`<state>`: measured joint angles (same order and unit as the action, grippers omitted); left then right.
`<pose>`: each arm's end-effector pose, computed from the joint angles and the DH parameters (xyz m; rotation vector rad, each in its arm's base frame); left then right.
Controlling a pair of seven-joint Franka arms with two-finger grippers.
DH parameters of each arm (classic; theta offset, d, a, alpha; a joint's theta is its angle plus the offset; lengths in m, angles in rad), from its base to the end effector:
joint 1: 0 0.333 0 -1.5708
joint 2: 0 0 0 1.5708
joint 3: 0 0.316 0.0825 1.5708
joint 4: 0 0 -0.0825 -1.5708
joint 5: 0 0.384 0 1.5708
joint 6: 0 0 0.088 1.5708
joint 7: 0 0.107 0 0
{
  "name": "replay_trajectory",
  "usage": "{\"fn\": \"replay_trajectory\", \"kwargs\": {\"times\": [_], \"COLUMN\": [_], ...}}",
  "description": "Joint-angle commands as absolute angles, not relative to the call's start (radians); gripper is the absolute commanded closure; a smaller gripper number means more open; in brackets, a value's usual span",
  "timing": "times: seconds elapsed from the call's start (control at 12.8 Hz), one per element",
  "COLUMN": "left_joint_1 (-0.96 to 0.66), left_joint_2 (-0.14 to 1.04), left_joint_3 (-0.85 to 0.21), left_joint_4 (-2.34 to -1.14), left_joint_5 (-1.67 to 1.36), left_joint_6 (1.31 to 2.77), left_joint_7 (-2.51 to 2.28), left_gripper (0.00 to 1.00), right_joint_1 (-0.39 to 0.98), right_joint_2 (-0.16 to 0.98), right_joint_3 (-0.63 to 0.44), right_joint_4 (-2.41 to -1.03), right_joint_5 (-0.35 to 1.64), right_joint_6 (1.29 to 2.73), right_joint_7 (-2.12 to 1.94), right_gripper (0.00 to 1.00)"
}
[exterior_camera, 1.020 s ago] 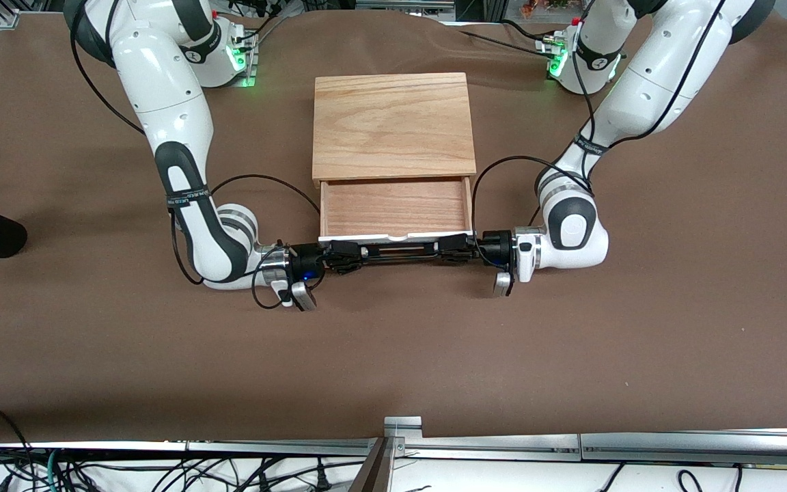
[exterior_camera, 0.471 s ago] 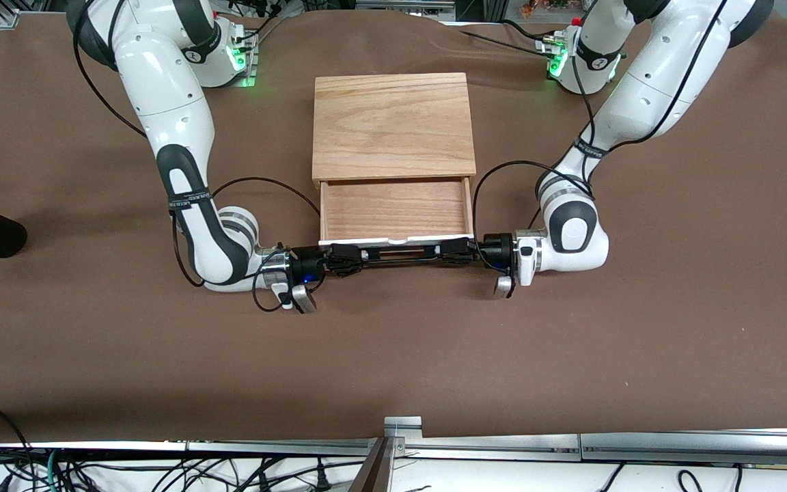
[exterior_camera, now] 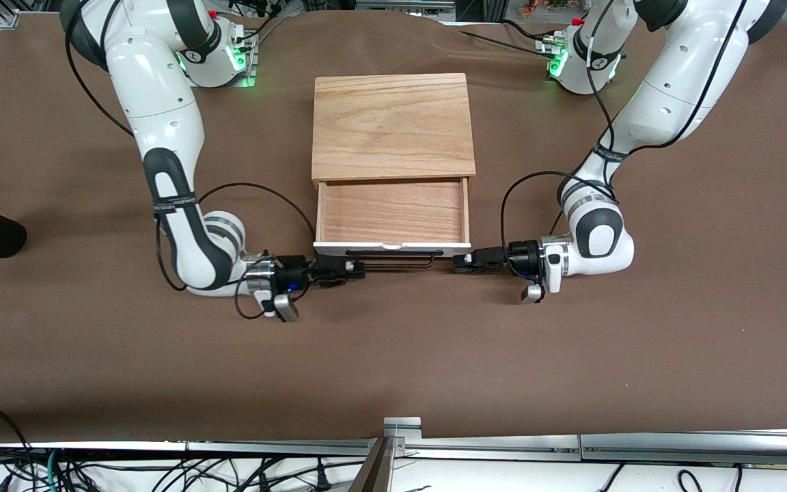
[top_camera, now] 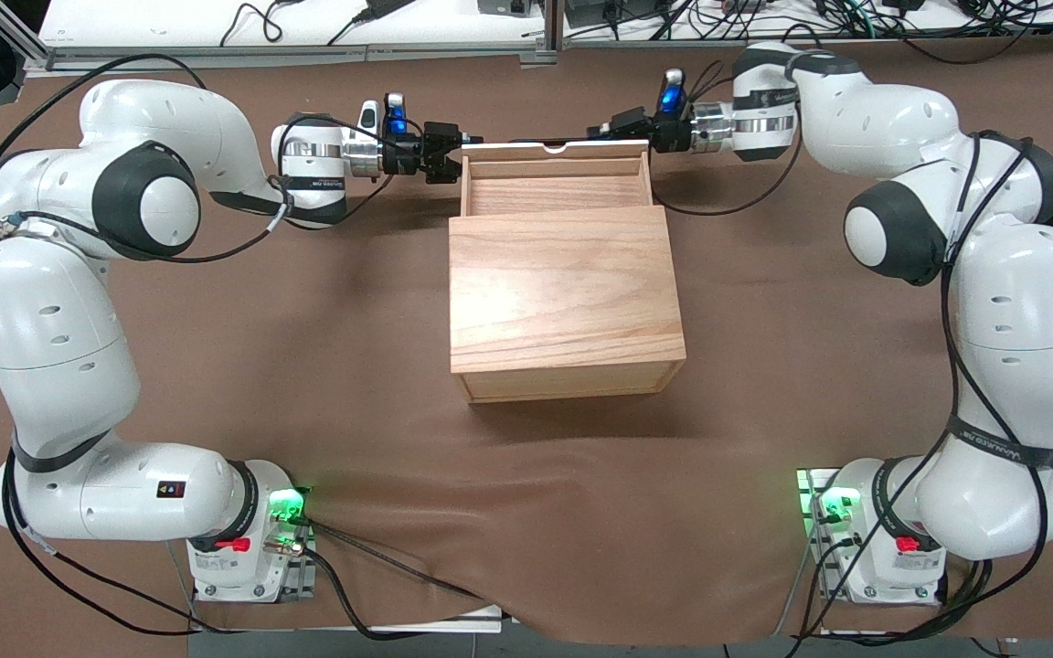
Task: Pull top drawer with both arms simultaneously
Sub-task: 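Pull the handle outward with both grippers to slide the drawer open, then open both grippers and release the handle, drawing back from the drawer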
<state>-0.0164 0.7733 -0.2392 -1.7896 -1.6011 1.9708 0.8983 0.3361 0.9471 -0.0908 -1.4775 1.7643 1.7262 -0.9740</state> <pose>0.6012 -0.2134 0.1460 1.7177 0.1241 -0.0226 0.6516 0.2693 0.1442 -1.6288 -0.1298 -0.0682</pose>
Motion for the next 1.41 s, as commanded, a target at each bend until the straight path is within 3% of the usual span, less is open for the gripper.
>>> {"fn": "replay_trajectory", "kwargs": {"times": [0.0, 0.16, 0.39, 0.86, 1.02, 1.33], "left_joint_1": [-0.005, -0.003, 0.058, 0.115, 0.115, 0.117], "left_joint_2": [0.742, 0.712, 0.611, 0.304, 0.203, 0.06], "left_joint_3": [-0.215, -0.155, -0.138, -0.138, -0.138, -0.111], "left_joint_4": [-1.802, -1.792, -1.795, -1.888, -1.911, -1.918], "left_joint_5": [-1.572, -1.481, -1.288, -0.892, -0.725, -0.467], "left_joint_6": [1.936, 1.875, 1.875, 1.868, 1.862, 1.732], "left_joint_7": [0.848, 0.786, 0.642, 0.363, 0.289, 0.191], "left_gripper": [0.0, 0.0, 0.0, 0.0, 0.0, 0.0], "right_joint_1": [0.328, 0.339, 0.342, 0.33, 0.331, 0.344], "right_joint_2": [0.963, 0.94, 0.855, 0.658, 0.606, 0.474], "right_joint_3": [-0.089, -0.104, -0.141, -0.23, -0.274, -0.298], "right_joint_4": [-1.453, -1.453, -1.445, -1.445, -1.443, -1.443], "right_joint_5": [1.769, 1.729, 1.486, 0.874, 0.751, 0.414], "right_joint_6": [1.744, 1.813, 1.9, 1.858, 1.821, 1.747], "right_joint_7": [-0.973, -0.947, -0.768, -0.425, -0.378, -0.113], "right_gripper": [0.0, 0.0, 0.0, 0.0, 0.0, 0.0]}}
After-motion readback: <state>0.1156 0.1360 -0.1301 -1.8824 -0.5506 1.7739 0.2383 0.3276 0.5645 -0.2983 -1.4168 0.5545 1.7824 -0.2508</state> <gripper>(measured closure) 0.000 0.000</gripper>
